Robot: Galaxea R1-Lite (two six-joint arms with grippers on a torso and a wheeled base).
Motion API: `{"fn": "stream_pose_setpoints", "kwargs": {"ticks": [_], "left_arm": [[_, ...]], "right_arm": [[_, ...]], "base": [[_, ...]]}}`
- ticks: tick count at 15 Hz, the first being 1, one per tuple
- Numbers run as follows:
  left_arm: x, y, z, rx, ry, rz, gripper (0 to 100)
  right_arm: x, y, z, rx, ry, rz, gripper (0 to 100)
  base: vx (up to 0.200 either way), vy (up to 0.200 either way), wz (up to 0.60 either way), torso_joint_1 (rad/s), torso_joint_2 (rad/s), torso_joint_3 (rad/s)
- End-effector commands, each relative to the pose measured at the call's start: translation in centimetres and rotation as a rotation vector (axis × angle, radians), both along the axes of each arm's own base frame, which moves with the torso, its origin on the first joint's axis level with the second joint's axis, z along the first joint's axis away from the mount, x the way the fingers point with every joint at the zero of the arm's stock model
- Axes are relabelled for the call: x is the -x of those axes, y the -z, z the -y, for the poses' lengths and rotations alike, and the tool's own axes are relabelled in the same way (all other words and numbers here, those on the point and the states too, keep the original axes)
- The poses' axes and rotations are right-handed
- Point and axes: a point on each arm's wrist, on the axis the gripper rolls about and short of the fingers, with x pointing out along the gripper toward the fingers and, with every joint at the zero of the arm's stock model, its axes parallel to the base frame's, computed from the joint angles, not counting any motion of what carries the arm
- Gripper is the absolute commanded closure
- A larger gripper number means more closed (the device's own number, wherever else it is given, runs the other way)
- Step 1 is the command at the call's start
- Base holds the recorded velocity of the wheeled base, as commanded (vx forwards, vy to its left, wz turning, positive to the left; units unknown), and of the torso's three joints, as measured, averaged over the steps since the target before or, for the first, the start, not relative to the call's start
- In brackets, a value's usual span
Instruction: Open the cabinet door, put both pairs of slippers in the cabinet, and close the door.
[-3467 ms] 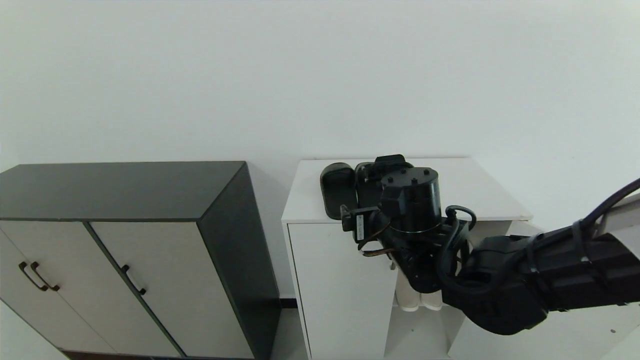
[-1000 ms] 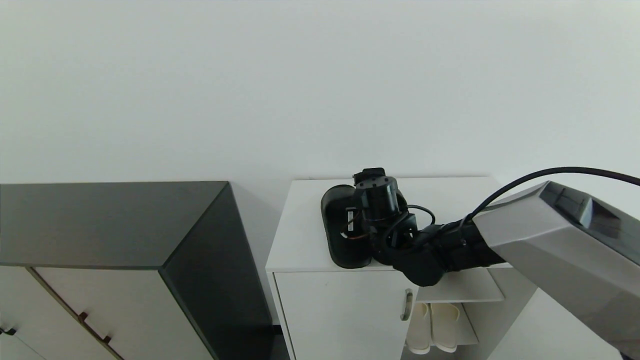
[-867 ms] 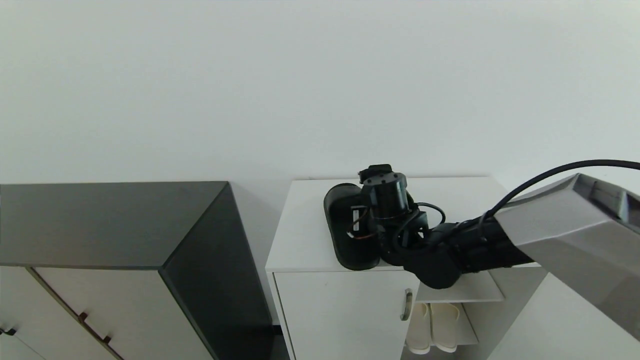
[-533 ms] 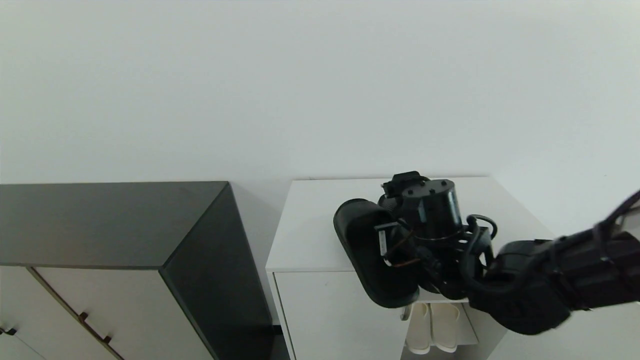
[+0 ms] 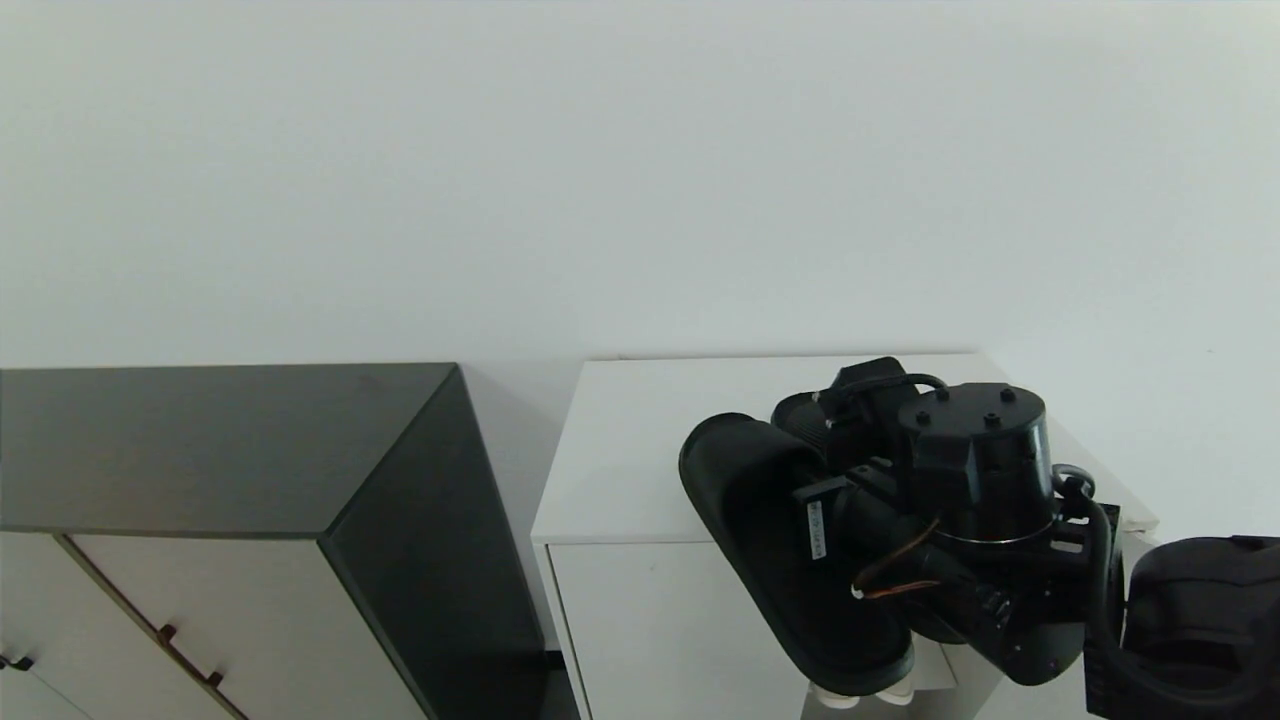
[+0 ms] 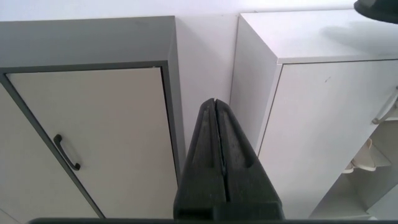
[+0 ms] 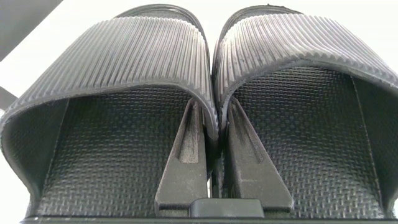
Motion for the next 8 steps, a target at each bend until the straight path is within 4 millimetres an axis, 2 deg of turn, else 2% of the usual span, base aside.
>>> {"fn": "stream_pose_setpoints", "kwargs": {"ticks": [1,8], "left_arm": [[0.00,0.01,0.00,0.000,0.001,-0.001,100],[0.00,0.01,0.01,0.001,0.007,-0.001,100]], "right_arm": [[0.18,0.05,0.20,0.003,0.001,-0.001,100],[0.10,0.50,0.04,0.015,0.000,-0.011,100]], "base": [[-0.200,0.000,0.00,0.002,0.00,-0.002],[-0.200,0.000,0.00,0.000,0.00,0.000]]}}
